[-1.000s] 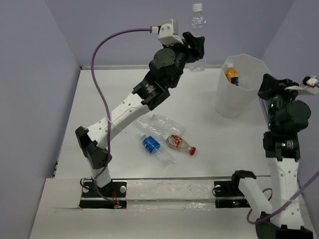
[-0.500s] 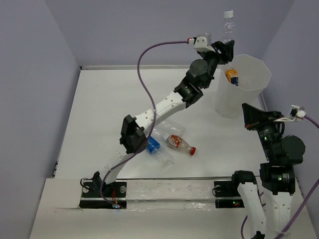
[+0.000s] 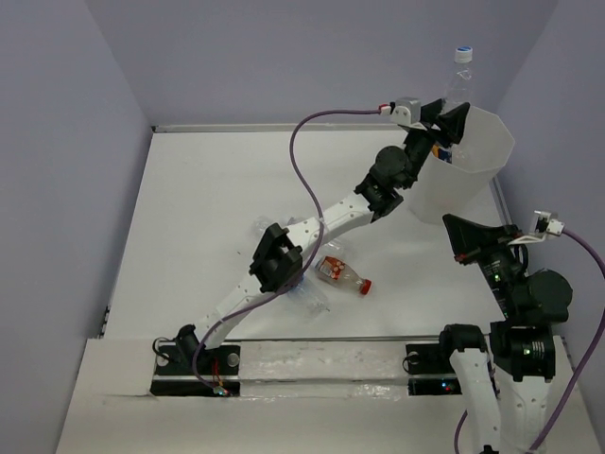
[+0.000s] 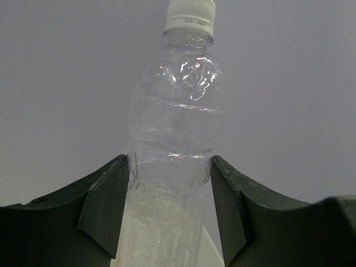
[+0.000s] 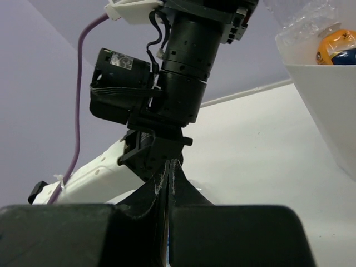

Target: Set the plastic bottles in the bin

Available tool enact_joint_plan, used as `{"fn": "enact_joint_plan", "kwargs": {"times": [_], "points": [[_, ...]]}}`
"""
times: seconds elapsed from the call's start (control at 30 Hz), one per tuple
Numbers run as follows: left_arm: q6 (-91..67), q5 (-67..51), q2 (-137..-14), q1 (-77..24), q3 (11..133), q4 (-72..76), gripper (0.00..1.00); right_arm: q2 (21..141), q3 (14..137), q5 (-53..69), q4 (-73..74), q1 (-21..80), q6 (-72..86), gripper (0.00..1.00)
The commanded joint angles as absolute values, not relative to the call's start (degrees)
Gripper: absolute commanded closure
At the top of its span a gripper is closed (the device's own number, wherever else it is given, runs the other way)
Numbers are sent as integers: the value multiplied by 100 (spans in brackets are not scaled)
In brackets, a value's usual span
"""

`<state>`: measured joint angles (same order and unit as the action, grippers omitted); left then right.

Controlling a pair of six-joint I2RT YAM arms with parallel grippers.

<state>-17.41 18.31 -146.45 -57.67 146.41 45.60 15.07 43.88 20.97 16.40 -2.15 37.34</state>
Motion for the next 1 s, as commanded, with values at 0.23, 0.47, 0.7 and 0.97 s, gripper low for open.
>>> {"fn": "enact_joint_plan", "kwargs": {"times": [0.23, 0.47, 0.7, 0.97], "points": [[-1134, 1609, -14678, -5757, 14941, 5159, 1, 1635, 4491, 2487, 1529, -176, 3691, 100], [-704, 1406, -13994, -5766, 14828, 4888, 1, 1836, 4517, 2469, 1520, -176, 3481, 100], [-272, 2089, -11486, -5739, 12007, 4106, 1, 2687, 4326, 2882, 1338, -176, 3225, 93], [-2467, 2761, -8099, -5196, 7509, 2431, 1, 3752, 3524, 3323, 62, 262, 3560, 77]]}}
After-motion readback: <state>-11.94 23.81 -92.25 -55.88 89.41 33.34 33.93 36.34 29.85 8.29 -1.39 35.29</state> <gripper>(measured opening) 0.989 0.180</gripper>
